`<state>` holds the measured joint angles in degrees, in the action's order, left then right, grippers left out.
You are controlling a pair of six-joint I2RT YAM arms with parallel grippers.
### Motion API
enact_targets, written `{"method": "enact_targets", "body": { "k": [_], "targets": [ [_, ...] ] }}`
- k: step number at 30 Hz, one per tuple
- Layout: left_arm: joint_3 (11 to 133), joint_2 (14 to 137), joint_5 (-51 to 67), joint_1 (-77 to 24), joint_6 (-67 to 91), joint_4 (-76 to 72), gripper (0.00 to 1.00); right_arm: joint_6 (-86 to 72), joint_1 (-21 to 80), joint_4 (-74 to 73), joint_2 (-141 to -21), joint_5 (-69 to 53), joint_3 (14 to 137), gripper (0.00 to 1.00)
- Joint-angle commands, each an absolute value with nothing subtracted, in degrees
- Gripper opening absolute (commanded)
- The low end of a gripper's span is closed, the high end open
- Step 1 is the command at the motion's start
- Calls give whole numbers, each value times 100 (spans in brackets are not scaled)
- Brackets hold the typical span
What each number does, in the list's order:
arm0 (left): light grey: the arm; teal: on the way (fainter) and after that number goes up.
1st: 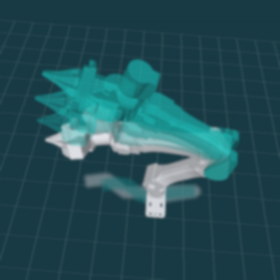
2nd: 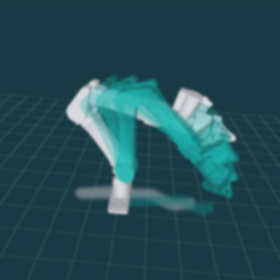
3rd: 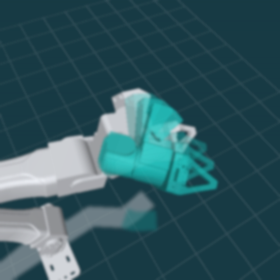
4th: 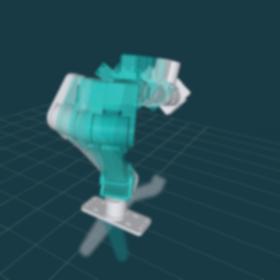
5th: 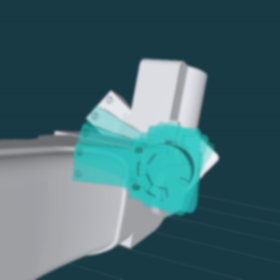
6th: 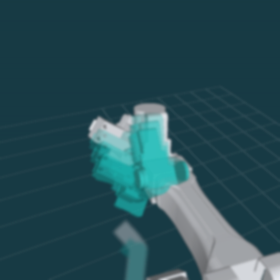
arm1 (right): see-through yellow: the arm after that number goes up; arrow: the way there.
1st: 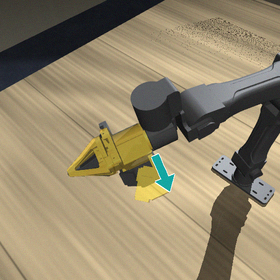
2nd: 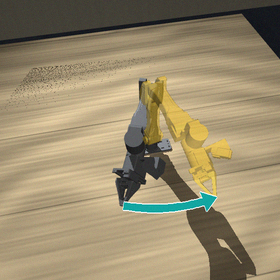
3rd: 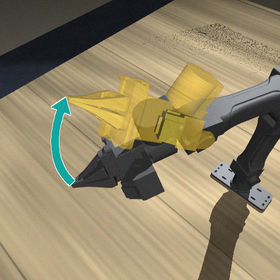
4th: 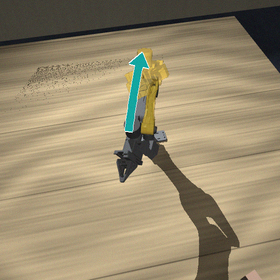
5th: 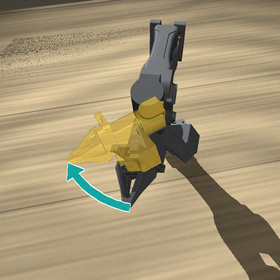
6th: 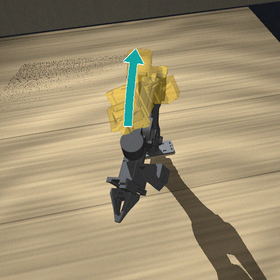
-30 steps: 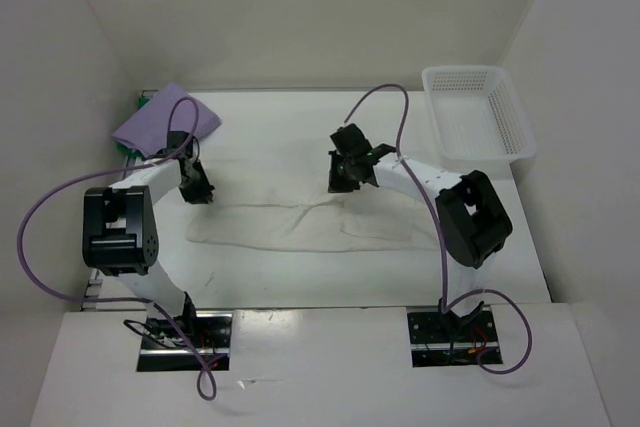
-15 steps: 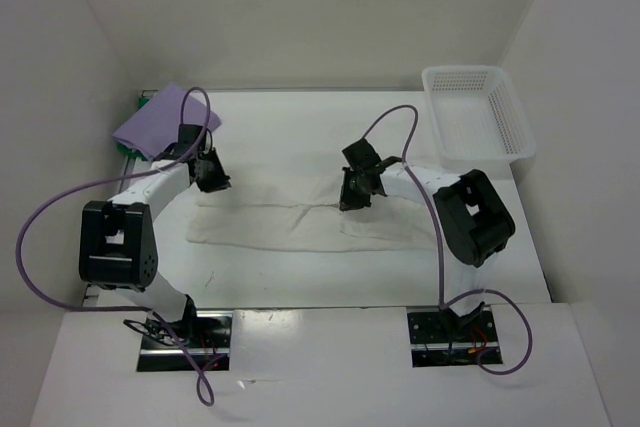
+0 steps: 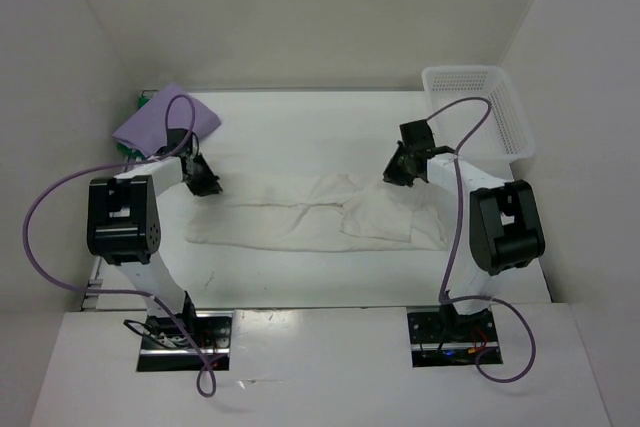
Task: Fold and stack the t-shirts
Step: Fold the other side of the tshirt into a rectangle
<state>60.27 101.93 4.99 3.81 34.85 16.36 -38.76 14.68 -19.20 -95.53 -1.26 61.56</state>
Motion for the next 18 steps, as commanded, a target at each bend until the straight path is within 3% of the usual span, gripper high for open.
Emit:
{"method": "enact_targets", "body": {
  "k": [1,14,18],
  "targets": [
    [5942,10354,754,894,3577,1424,22,-4200,1187,-1539,-9764,105,5950,4],
    [5713,9950,282,1433,3708,1529,22,-4658,800,-1600,-10047,694,5774,4],
    [5791,9493,648,1635,3850,1582,22,-4658,800,-1600,-9713,528,5713,5]
  ]
}}
